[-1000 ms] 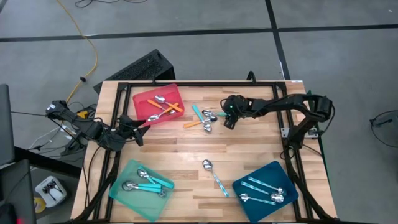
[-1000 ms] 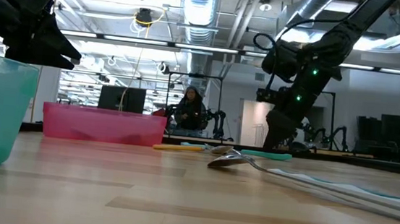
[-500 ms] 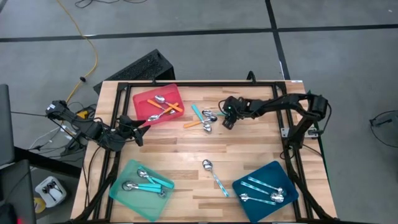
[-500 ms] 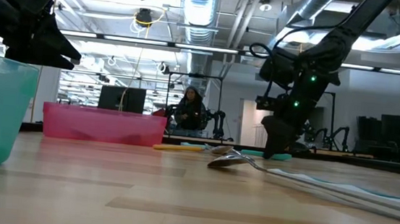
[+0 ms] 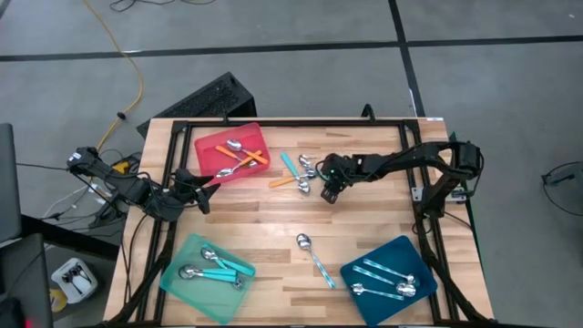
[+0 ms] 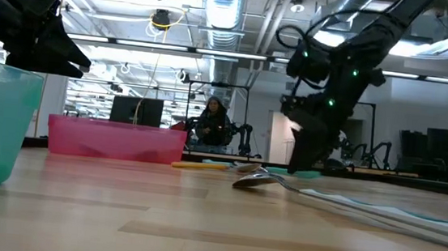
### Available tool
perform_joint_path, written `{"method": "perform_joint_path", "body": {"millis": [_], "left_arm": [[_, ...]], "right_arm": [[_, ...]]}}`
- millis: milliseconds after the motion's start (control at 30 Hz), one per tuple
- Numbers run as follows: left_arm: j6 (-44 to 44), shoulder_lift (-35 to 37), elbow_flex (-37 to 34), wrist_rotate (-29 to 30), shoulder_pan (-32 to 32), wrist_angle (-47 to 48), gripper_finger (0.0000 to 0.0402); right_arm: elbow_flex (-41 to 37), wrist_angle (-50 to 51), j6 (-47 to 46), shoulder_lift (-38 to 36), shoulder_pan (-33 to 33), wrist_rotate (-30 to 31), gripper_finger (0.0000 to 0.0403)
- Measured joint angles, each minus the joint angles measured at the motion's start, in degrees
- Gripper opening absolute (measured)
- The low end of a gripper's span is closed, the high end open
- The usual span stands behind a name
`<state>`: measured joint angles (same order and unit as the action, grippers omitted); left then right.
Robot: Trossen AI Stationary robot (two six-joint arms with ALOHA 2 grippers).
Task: Sort silverware by color (type)
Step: Put the blue spoon into the light blue bin
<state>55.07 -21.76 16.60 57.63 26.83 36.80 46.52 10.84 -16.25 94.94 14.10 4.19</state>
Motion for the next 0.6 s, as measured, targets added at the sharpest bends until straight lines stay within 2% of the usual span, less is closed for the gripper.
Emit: {"method": "perform_joint_path", "body": {"millis": [233, 467, 600], "left_arm": [[0.0, 0.0, 0.0, 0.0, 0.0, 0.0, 0.019], [0.0, 0.0, 0.0, 0.0, 0.0, 0.0, 0.019], [-0.6, 0.0, 0.0, 0.0, 0.0, 0.0, 0.019]], "right_arm": [[4.4, 1.4, 1.1, -0.1, -2.6, 2.1, 0.0194], [4.8, 5.7, -9.2, 0.0, -4.9, 11.7, 0.0194], [4.8, 6.0, -11.6, 0.0, -7.5, 15.8, 0.0194]]}}
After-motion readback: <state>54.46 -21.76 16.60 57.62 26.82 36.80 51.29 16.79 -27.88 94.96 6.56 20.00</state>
